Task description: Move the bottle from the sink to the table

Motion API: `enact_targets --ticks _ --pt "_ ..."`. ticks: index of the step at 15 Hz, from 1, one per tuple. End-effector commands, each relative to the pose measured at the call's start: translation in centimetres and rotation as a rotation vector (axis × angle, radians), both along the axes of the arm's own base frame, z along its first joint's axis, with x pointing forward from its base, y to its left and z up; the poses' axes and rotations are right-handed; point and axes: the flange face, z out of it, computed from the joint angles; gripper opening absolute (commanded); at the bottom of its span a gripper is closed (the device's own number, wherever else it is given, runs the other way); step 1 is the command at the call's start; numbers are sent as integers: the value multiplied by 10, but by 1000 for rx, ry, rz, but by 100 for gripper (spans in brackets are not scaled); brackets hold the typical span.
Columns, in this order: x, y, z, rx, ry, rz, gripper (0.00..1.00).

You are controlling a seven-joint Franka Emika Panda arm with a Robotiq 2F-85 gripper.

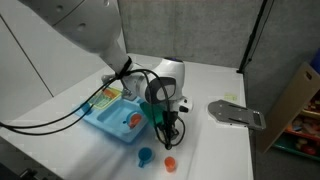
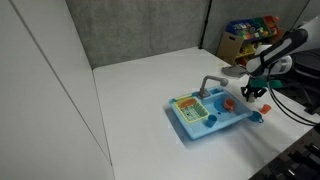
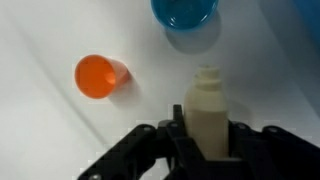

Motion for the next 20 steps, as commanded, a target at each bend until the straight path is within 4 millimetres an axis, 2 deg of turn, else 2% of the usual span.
enact_targets --ticks 1,12,13,14,15,20 --pt "-2 -2 -4 2 -34 38 8" --pt "-11 3 -35 4 -44 136 8" --pt "-11 3 -35 5 -42 135 11" --pt "-12 2 -35 7 -40 135 55" --pt "-12 2 -34 7 -41 133 56" --pt "-11 -2 -28 3 -46 110 93"
